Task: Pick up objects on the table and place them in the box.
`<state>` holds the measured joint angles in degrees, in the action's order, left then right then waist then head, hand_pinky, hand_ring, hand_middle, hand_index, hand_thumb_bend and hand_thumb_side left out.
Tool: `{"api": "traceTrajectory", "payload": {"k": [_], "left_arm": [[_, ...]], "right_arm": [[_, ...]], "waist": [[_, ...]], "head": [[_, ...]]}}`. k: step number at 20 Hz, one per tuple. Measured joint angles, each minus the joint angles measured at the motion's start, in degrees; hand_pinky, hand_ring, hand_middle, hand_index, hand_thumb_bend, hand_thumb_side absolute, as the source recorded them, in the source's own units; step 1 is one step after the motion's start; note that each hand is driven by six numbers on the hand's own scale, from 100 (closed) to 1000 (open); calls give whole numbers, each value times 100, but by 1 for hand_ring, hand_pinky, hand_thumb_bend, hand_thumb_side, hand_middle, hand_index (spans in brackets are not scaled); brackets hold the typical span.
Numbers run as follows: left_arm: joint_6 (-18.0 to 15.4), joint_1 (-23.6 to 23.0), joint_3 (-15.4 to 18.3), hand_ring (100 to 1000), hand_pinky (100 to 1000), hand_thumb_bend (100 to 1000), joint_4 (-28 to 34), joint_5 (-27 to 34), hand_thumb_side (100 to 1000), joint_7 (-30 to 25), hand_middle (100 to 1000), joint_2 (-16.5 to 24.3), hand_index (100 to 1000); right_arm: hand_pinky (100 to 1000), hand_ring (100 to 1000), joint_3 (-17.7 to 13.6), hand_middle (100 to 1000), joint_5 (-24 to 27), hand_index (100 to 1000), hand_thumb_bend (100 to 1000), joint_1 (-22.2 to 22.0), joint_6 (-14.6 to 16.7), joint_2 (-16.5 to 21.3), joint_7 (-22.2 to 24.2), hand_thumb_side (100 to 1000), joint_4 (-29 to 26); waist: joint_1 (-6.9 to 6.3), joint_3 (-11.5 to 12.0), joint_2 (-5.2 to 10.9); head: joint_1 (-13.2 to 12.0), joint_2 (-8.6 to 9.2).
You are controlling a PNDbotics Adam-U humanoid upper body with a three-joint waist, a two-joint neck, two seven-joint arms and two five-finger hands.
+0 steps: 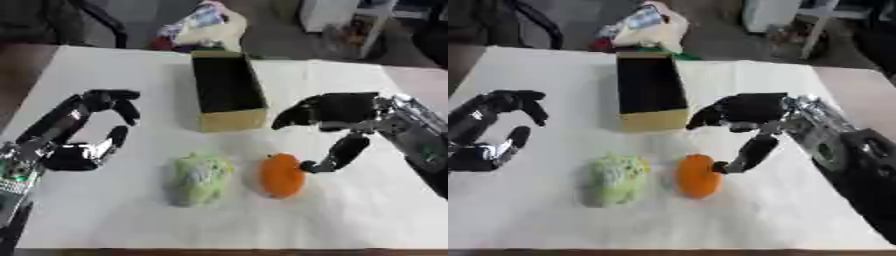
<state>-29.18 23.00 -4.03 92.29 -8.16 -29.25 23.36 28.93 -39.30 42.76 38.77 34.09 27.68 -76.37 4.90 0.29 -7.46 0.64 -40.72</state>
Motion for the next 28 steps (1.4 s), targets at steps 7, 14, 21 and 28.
{"api": "traceTrajectory", "payload": {"k": [7,14,21,28], "left_arm": [[2,-10,0,588,657,100,0,-10,563,-2,604,0,906],[4,-10,0,588,657,100,0,-14,562,-5,605,0,906],[-6,-10,-1,589,658,100,0,-15,561,-13,605,0,906],[-30,-8,-2,589,658,100,-1,-27,562,-14,606,0,906]], "right_arm": [[852,819,0,884,0,965,327,-29,-3,0,3,584,-30],[846,813,2,880,3,945,308,-120,-28,-21,28,592,-34],[843,811,0,879,-79,902,294,-318,-28,-125,28,589,-27],[837,801,-4,872,-222,808,251,-439,39,-219,-39,586,8]], "waist": [[10,-7,1],[2,-19,4],[-52,11,-3],[-101,29,-39]], "head": [[0,-1],[6,-3],[24,-31],[101,-135]]}}
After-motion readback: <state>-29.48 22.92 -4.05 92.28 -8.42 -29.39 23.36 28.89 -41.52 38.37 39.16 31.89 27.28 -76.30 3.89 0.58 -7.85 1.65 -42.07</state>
